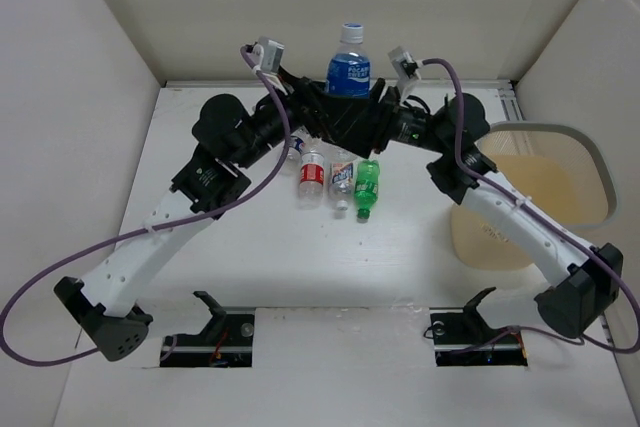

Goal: Put the plastic bottles in the bin

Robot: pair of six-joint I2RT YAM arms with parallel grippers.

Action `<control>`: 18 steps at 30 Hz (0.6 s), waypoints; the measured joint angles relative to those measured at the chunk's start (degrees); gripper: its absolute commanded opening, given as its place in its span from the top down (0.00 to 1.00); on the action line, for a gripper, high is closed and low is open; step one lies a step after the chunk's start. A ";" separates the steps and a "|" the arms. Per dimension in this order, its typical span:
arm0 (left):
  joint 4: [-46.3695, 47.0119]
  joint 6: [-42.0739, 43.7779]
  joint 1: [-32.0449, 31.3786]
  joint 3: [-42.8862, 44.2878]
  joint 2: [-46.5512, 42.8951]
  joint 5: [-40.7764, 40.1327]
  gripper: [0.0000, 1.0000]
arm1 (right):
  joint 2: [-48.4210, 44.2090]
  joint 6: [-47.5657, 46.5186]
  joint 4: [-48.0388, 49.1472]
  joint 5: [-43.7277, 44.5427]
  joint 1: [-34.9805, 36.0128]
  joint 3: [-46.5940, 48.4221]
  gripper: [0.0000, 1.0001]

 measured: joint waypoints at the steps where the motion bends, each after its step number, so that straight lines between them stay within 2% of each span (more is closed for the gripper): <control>1: -0.74 -0.02 -0.07 0.55 0.42 -0.63 0.00 | -1.01 -0.68 -0.52 0.44 -1.03 -0.61 0.94; 4: -4.74 0.46 0.35 5.20 2.93 -6.21 0.00 | -6.12 -3.85 -6.19 3.87 -5.99 -2.58 0.94; 8: -12.41 2.03 2.60 15.30 7.82 -18.16 0.00 | -17.33 -10.95 -23.93 15.72 -15.28 -3.32 0.92; 13: -17.84 3.91 3.76 18.80 12.26 -31.65 0.00 | -30.32 -15.52 -45.68 40.11 -23.02 -1.84 0.91; 16: -20.87 3.96 3.78 18.27 15.54 -35.10 0.00 | -33.99 -15.37 -55.67 54.07 -25.33 -0.42 0.88; 17: -21.84 3.89 3.78 17.90 16.74 -35.58 0.00 | -34.71 -15.10 -58.47 58.38 -25.94 -0.42 0.84; 18: -22.32 3.87 3.80 17.33 17.62 -35.87 0.00 | -35.32 -14.73 -61.13 62.16 -26.62 -0.52 0.45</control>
